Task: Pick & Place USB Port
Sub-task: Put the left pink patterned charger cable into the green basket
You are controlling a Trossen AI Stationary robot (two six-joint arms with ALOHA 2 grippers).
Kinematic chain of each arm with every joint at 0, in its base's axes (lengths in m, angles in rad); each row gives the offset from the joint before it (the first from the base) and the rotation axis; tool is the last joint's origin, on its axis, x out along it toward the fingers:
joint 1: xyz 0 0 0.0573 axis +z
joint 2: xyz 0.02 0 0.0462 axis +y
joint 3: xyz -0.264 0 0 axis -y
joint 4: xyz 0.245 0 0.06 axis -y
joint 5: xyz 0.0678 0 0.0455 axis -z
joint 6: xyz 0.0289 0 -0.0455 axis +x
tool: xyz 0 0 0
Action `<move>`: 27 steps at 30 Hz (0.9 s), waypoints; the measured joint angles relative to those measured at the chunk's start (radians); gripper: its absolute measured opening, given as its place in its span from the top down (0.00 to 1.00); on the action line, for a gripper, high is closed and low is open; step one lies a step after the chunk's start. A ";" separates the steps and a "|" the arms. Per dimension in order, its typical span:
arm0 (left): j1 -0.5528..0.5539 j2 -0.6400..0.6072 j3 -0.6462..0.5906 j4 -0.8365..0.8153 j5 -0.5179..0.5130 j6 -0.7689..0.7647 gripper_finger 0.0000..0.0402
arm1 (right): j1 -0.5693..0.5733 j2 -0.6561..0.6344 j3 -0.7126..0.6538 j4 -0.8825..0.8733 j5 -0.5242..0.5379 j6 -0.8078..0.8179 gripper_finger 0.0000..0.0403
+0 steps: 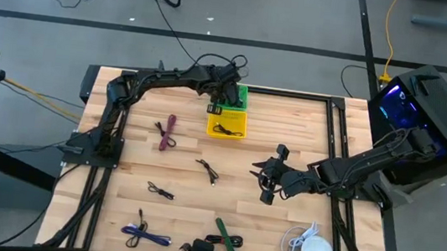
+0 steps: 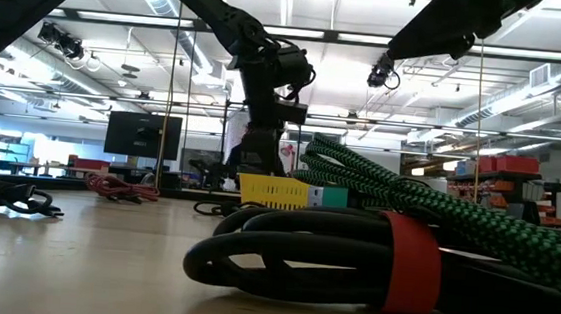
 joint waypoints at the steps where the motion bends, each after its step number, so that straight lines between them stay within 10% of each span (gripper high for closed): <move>1: -0.001 -0.001 0.000 -0.002 -0.010 -0.002 0.65 | 0.000 0.000 0.000 0.000 0.000 0.000 0.72; 8: -0.014 -0.108 0.000 -0.234 -0.077 -0.061 0.68 | 0.000 0.000 0.000 0.000 0.002 0.000 0.72; 17: -0.030 -0.365 -0.015 -0.618 0.235 -0.335 0.73 | 0.000 0.000 0.000 0.003 0.002 0.008 0.72; 27: -0.030 -0.602 -0.377 -0.566 0.243 -0.738 0.76 | 0.000 0.000 0.000 0.000 -0.002 0.001 0.72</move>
